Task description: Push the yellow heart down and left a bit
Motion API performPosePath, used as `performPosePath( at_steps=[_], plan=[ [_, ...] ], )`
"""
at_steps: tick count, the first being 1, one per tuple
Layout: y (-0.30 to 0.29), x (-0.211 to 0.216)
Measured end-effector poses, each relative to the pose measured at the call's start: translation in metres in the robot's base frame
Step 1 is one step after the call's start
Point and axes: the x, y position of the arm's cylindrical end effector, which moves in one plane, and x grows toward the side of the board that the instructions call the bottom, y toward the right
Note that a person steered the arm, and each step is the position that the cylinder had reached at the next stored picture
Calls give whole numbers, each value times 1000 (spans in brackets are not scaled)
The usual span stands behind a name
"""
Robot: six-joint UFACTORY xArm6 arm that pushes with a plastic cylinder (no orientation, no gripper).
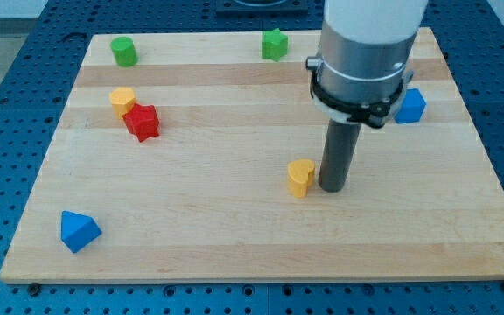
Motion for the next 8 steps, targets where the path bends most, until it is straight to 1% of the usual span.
performPosePath(
  at_steps=[1,2,3,4,5,6,7,8],
  plan=[
    [-4,8],
    [29,-6],
    [32,-25],
    [2,-26],
    [-45,-26],
    [-62,-25],
    [-56,-49],
    [-74,-61]
  ],
)
